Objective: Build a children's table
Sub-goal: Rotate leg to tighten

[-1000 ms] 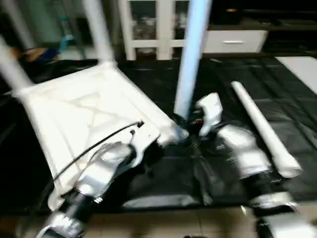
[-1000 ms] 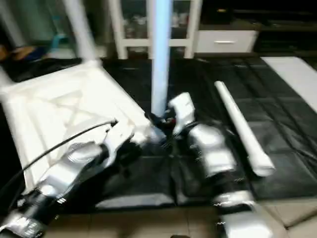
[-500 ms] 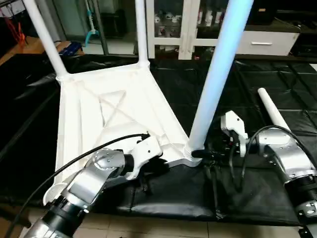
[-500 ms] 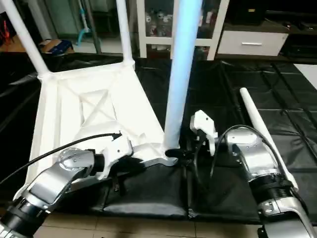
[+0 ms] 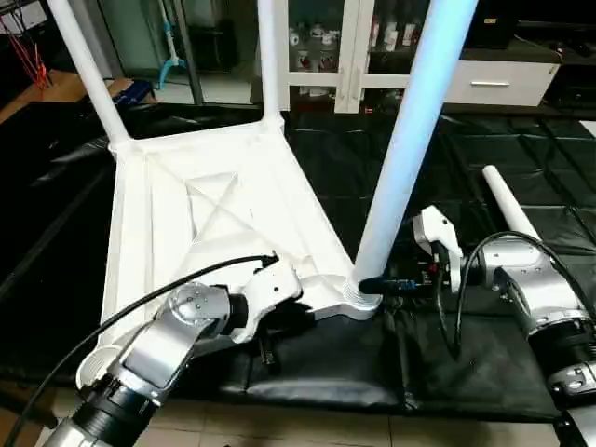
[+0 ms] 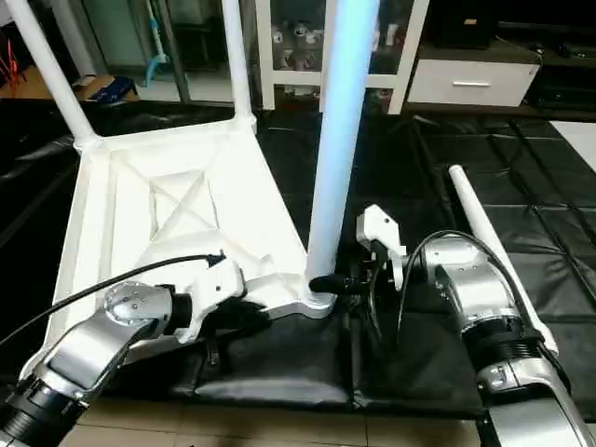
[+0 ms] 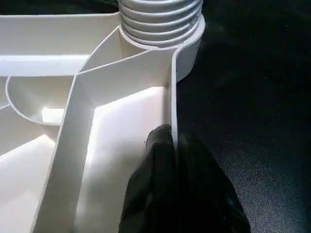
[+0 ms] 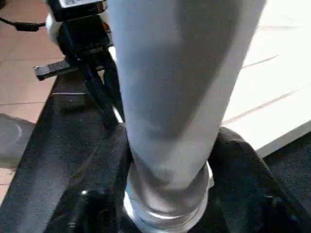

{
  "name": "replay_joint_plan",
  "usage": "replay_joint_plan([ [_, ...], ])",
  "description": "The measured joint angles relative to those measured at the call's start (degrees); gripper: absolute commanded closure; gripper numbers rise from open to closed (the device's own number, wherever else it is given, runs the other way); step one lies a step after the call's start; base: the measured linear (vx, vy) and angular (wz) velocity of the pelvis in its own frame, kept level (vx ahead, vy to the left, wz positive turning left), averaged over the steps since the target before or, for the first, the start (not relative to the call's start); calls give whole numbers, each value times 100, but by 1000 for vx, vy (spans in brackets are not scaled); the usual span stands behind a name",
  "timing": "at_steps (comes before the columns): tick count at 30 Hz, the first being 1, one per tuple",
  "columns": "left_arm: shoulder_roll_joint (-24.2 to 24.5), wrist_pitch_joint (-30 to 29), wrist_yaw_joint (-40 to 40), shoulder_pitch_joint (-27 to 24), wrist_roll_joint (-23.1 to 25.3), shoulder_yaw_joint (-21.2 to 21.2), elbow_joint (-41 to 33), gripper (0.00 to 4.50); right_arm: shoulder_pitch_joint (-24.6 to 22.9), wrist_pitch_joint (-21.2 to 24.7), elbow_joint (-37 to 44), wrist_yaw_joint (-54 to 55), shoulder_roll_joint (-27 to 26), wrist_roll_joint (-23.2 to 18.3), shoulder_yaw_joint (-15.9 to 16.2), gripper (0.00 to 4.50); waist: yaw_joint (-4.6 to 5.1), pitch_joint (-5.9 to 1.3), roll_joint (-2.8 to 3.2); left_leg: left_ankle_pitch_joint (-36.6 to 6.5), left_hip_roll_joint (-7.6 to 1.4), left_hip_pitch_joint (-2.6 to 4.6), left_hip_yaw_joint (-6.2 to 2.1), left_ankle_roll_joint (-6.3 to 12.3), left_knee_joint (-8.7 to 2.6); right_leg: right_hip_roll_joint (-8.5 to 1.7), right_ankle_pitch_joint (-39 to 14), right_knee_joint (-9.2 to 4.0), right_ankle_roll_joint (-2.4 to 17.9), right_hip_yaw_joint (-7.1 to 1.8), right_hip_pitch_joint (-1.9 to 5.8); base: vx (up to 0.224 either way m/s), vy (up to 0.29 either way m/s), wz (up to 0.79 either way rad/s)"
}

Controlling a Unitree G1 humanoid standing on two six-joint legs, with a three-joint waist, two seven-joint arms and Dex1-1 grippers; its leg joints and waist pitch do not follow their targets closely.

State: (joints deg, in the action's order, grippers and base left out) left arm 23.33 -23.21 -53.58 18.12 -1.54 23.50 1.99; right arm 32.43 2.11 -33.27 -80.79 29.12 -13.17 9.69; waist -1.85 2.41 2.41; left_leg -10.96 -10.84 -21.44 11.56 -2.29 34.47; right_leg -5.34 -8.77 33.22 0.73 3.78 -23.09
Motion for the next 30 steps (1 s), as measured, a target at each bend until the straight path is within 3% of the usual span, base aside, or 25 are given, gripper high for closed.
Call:
replay_joint_plan([
  [3, 3, -4, -4, 2, -4, 2, -23, 450, 57, 4, -48, -116, 39, 13, 30, 256, -4, -1, -1, 0, 0, -2, 0, 0, 0, 0, -1, -1, 0, 1, 0, 0, 0, 0],
  [9, -77, 56, 136, 23, 70, 1, 68, 450, 60, -19, -138, 176, -127, 52, -33, 262, 5, -6, -9, 0, -2, 7, 0, 0, 0, 1, -1, 2, -1, 1, 4, 0, 0, 0],
  [18, -779, -205, 1243, 396, 416, -208, 834, 450, -113, 118, -300, 2529, -1011, 326, -378, 263, 236, -28, -40, -2, 10, 58, -17, -3, 3, 0, -22, -19, -36, 6, 35, -6, 1, -1],
  [21, -1219, -335, 1842, 575, 451, -458, 1296, 450, -60, 76, -480, 3908, -1625, 538, -521, 263, 382, -32, -23, -2, 28, 67, -53, -4, 7, -7, -43, -48, -66, 32, 33, -60, 14, -9],
  [22, -1356, -394, 2051, 669, 485, -526, 1453, 450, -4, 50, -572, 4423, -1839, 634, -584, 263, 464, -26, -8, -2, 40, 60, -94, -4, 8, -10, -43, -77, -67, 61, 36, -68, 30, -16],
  [23, -1499, -460, 2248, 740, 486, -599, 1584, 450, 61, 21, -665, 4922, -2053, 727, -615, 264, 544, -23, 41, -3, 53, 37, -171, -4, 6, -21, -44, -160, -68, 154, 53, -68, 30, -16],
  [26, -1787, -565, 2649, 854, 482, -750, 1818, 450, 176, -45, -882, 5884, -2500, 855, -700, 264, 683, 44, 154, -5, 51, 41, -315, -6, -18, -62, -62, -328, -52, 399, 184, -63, 50, -12],
  [27, -1804, -570, 2693, 869, 479, -759, 1846, 450, 193, -73, -921, 6027, -2574, 860, -708, 264, 642, 79, 159, -5, 52, 47, -308, -6, -36, -77, -132, -177, -14, 409, 209, -97, 8, 4],
  [28, -1821, -573, 2702, 904, 479, -764, 1898, 450, 191, -119, -963, 6122, -2626, 861, -727, 264, 625, 89, 118, -5, 56, 67, -264, -6, -37, -93, -269, 39, 73, 364, 202, -25, -84, 18],
  [29, -1834, -575, 2712, 959, 479, -787, 1968, 450, 205, -193, -1035, 6270, -2710, 878, -766, 264, 502, 44, -71, -5, 67, 150, -14, -7, -35, -122, -445, 505, -39, 81, 229, -25, -84, 18],
  [30, -1836, -573, 2714, 965, 479, -832, 1965, 450, 244, -251, -1092, 6308, -2770, 884, -802, 264, 467, 47, -121, -38, 86, 142, 1, -51, -25, -99, -462, 534, -131, -13, 112, 31, -128, 0],
])
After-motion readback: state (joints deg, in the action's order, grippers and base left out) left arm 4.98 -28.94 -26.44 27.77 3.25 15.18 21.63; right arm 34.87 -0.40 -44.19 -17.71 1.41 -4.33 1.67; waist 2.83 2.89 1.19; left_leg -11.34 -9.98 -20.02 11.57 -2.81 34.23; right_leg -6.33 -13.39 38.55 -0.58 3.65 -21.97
